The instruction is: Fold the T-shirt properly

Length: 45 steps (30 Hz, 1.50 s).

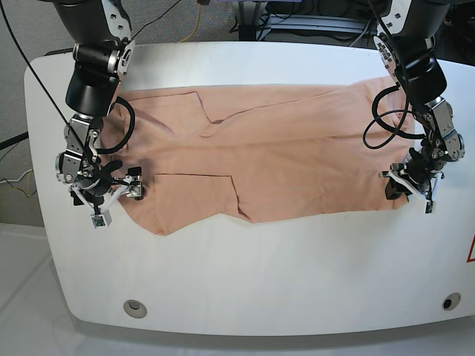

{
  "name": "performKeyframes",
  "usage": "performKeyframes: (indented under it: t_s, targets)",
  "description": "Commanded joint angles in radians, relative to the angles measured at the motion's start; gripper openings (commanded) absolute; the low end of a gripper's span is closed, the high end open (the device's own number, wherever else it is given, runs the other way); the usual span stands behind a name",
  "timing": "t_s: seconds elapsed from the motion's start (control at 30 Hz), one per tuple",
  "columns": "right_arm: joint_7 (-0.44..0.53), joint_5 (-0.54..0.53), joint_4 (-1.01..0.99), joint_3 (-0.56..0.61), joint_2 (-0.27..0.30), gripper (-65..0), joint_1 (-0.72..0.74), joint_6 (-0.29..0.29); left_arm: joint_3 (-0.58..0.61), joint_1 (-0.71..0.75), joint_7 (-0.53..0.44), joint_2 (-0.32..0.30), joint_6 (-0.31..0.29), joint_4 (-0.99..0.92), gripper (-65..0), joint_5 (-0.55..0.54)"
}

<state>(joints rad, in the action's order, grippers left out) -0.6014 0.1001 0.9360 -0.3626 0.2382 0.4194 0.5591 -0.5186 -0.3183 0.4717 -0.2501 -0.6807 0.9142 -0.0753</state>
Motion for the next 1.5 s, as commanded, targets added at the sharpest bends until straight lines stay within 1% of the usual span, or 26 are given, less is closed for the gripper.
performKeyframes:
  t_s: [0.0,0.2,0.4,0.5,0.63,0.83,0.93,1.07,1.2,1.27,1.33,1.37,1.4,1.43,1.47]
  targets:
    - [0.018,0.003,-0.038,0.000,0.025,0.0,0.042,0.002,-0.001,-0.026,-0.021,-0.015,-0.003,0.021,-50.6,-0.017]
    - [0.068,0.003,-0.097,0.000,0.031,0.0,0.045,0.002,-0.001,-0.026,-0.021,-0.016,-0.004,0.021,-50.6,-0.017]
    - [0.061,0.003,-0.097,0.000,0.025,0.0,0.045,0.005,-0.001,-0.026,-0.021,-0.018,-0.004,0.021,-50.6,-0.017]
    - [0.042,0.003,-0.097,0.000,0.023,0.0,0.042,0.034,-0.001,-0.026,-0.021,-0.018,-0.004,0.021,-50.6,-0.017]
    - [0.019,0.003,-0.093,0.000,-0.006,0.0,0.036,0.088,-0.001,-0.026,-0.021,-0.018,-0.003,0.021,-50.6,-0.017]
    - [0.016,0.005,-0.024,0.001,-0.035,0.0,-0.017,0.094,-0.001,-0.026,-0.021,-0.018,-0.003,0.021,-50.6,-0.017]
    - [0.002,0.010,0.012,0.001,-0.063,0.0,-0.035,0.095,-0.001,-0.026,-0.021,-0.018,-0.003,0.021,-50.6,-0.017]
    - [-0.027,0.010,0.050,0.004,-0.067,0.0,-0.049,0.097,-0.001,-0.028,-0.021,-0.018,-0.003,0.021,-50.6,-0.017]
    - [-0.035,0.010,0.065,0.041,-0.067,0.0,-0.050,0.098,-0.001,-0.028,-0.021,-0.016,-0.003,0.021,-50.6,-0.017]
    - [-0.035,0.010,0.064,0.060,-0.064,-3.3,-0.050,0.098,-0.001,-0.028,-0.021,-0.016,-0.003,0.021,-50.6,-0.017]
    - [-0.035,0.010,0.064,0.070,-0.063,-11.8,-0.050,0.098,-0.001,-0.028,-0.021,-0.016,-0.003,0.021,-50.6,-0.017]
    - [-0.035,0.010,0.064,0.072,-0.063,-16.5,-0.050,0.098,-0.001,-0.028,-0.021,-0.016,-0.003,0.021,-50.6,-0.017]
    - [-0.035,0.010,0.064,0.072,-0.063,-22.5,-0.050,0.098,-0.001,-0.028,-0.021,-0.015,-0.003,0.021,-50.6,-0.017]
    - [-0.035,0.010,0.064,0.072,-0.063,-26.2,-0.050,0.097,-0.001,-0.028,-0.021,-0.015,-0.003,0.021,-50.6,-0.017]
    - [-0.035,0.010,0.064,0.072,-0.063,-35.9,-0.050,0.094,-0.001,-0.028,-0.021,-0.015,-0.003,0.021,-50.6,-0.017]
